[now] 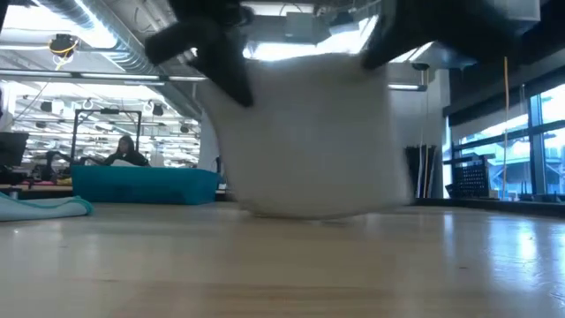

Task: Fold microfiber towels
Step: Put the gray towel into the blue bin

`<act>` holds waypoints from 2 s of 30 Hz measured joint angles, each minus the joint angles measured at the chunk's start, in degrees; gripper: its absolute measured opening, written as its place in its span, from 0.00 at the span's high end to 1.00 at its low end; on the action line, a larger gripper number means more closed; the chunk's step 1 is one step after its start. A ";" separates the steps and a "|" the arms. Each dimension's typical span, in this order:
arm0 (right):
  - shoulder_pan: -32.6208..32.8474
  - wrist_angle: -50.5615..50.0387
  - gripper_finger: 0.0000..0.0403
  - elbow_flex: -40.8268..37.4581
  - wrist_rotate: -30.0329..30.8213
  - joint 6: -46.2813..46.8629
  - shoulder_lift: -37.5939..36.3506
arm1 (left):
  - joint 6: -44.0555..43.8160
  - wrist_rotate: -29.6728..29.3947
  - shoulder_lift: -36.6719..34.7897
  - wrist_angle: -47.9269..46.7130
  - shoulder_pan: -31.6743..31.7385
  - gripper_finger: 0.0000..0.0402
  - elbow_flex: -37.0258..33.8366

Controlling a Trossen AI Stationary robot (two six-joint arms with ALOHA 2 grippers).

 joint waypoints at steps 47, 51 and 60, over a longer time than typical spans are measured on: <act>-46.03 76.43 0.96 4.15 -56.17 -69.06 0.12 | -26.60 -13.65 -38.69 -29.51 21.30 1.00 -25.65; -46.99 77.72 0.96 4.17 -57.51 -69.90 2.53 | -23.33 -16.16 -38.69 -28.01 24.25 1.00 -25.72; -49.05 91.27 0.96 4.15 -50.22 -80.43 5.90 | -17.20 -26.09 -38.64 -27.30 31.29 1.00 -25.72</act>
